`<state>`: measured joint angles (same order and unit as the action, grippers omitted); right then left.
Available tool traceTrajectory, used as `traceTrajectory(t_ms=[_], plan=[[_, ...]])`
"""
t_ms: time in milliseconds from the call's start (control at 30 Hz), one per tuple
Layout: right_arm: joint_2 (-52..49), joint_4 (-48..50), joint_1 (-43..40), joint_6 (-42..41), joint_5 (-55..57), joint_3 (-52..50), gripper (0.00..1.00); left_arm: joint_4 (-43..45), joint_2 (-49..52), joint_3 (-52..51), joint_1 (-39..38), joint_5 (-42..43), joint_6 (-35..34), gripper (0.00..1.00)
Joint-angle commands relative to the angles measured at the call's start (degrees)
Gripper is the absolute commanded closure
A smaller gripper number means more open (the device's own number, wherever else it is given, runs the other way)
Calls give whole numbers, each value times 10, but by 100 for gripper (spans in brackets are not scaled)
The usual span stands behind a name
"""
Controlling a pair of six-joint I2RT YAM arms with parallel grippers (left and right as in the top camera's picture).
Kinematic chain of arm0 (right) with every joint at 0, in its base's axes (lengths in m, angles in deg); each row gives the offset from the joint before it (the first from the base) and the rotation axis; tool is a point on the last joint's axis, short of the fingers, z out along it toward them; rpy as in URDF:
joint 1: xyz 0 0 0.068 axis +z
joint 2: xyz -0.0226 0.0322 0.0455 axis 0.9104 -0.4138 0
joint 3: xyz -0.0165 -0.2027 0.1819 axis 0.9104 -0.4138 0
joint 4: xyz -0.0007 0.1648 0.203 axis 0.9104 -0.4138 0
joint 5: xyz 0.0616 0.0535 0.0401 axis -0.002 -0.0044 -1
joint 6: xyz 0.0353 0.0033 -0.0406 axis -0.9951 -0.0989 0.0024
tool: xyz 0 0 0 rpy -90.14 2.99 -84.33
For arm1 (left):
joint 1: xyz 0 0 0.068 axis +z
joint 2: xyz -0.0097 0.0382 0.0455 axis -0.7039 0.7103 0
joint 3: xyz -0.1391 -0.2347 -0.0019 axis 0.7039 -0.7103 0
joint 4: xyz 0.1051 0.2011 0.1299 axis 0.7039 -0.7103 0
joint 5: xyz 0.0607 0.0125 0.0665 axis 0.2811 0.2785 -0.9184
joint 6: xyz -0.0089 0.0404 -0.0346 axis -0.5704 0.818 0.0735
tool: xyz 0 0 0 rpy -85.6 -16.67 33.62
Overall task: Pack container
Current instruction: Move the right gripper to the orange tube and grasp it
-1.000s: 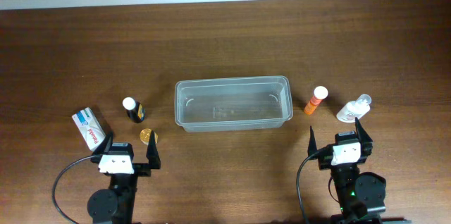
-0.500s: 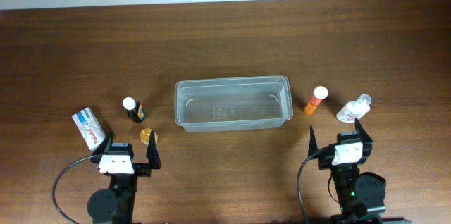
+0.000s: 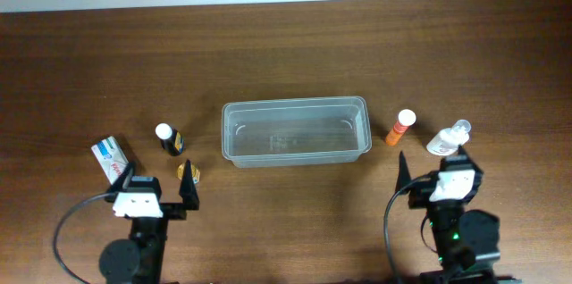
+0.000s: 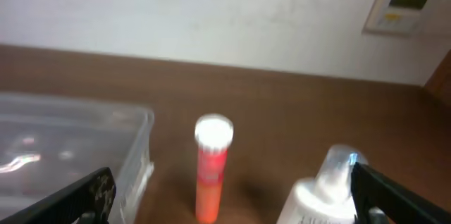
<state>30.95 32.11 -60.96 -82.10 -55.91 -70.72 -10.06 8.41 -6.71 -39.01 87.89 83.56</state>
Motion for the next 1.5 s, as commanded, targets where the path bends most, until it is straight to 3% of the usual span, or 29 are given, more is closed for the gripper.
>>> traceTrajectory(t_ms=[0, 167, 467, 600, 967, 1467], plan=[[-90, -8, 2, -7, 12, 94, 2, 2, 71, 71, 1, -1, -6, 0], [-279, -120, 2, -12, 12, 275, 2, -49, 227, 206, 1, -7, -6, 1], [-629, -438, 2, -56, -12, 663, 2, -358, 531, 541, 1, -9, -6, 1], [-740, -520, 2, -56, -20, 762, 2, -446, 623, 628, 0, -8, -6, 1], [-872, -562, -5, -99, -78, 765, 0, -466, 689, 640, 1, -9, -6, 1], [-890, -598, -6, -152, -78, 735, 0, -466, 689, 640, 1, -9, -6, 1]])
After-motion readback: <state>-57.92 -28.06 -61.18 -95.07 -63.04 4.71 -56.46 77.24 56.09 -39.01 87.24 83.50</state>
